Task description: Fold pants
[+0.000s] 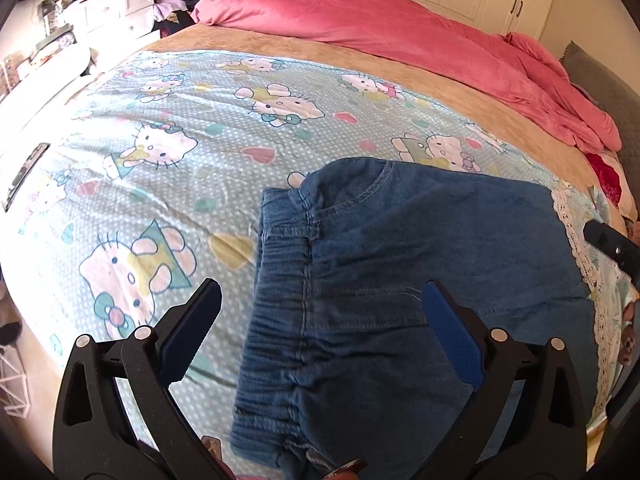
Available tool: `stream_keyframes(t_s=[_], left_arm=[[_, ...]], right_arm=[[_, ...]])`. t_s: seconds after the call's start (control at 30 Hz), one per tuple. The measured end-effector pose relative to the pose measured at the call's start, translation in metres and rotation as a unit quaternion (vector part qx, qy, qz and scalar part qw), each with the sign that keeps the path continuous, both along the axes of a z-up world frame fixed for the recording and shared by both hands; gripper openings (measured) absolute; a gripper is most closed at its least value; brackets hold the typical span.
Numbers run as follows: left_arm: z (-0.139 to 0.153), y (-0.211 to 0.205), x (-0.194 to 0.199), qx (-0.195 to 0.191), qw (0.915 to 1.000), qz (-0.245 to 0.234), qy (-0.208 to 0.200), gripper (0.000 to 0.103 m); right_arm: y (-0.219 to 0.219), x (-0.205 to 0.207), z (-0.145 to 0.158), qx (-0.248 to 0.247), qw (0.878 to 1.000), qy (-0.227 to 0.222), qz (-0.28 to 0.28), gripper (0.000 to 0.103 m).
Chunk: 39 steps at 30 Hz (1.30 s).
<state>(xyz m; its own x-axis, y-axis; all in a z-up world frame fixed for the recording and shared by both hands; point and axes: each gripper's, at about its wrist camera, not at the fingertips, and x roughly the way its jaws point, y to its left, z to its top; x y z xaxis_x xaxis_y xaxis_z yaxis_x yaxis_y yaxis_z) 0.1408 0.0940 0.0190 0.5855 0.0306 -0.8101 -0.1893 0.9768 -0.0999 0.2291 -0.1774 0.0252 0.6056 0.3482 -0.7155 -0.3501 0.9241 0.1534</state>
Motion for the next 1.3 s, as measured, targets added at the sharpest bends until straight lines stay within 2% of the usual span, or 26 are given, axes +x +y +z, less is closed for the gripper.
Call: stream_keyframes(t_s=[0.07,0.3,0.57,0.67,0.87,1.03,1.1,1.13,1.2,1.23,1.27,1.3], left_arm=[[-0.001,0.004,0.009,0.006,1.0,0.0,0.005,0.094],[-0.001,0.016,0.034,-0.017,0.9998,0.003,-0.004,0.094],[-0.013,0.032,0.067,0.019,0.9997,0.01,0.014,0.094],[-0.02,0.041,0.078,0.019,0.9996,0.004,0.021,0.094],[-0.032,0.042,0.098,0.01,0.9991,-0.025,0.034,0.094],[-0.041,0.028,0.107,0.048,0.9965,-0.062,0.031,0.094],[-0.047,0.025,0.109,0.051,0.995,-0.081,0.03,0.094],[-0.05,0.024,0.11,0.05,0.9942,-0.09,0.029,0.092],[-0.054,0.022,0.111,0.039,0.9926,-0.112,0.027,0.068],[-0.056,0.023,0.112,0.036,0.9925,-0.114,0.027,0.065],[-0.056,0.023,0.112,0.037,0.9924,-0.115,0.025,0.058],[-0.056,0.024,0.112,0.04,0.992,-0.118,0.019,0.04]], right_arm=[[0.003,0.009,0.0,-0.006,1.0,0.0,0.001,0.099],[0.024,0.039,-0.01,-0.042,0.999,0.009,0.034,0.099],[0.074,0.07,-0.037,-0.119,0.988,0.011,0.096,0.099],[0.09,0.08,-0.041,-0.137,0.984,0.006,0.11,0.099],[0.118,0.098,-0.047,-0.163,0.975,-0.002,0.151,0.099],[0.134,0.112,-0.059,-0.207,0.961,-0.001,0.183,0.099],[0.137,0.114,-0.065,-0.221,0.956,0.002,0.193,0.099],[0.139,0.115,-0.067,-0.228,0.953,0.004,0.198,0.099],[0.141,0.116,-0.071,-0.237,0.95,0.006,0.204,0.099],[0.143,0.117,-0.073,-0.243,0.947,0.007,0.209,0.099],[0.144,0.117,-0.074,-0.247,0.946,0.007,0.211,0.099],[0.145,0.118,-0.075,-0.25,0.944,0.008,0.213,0.099]])
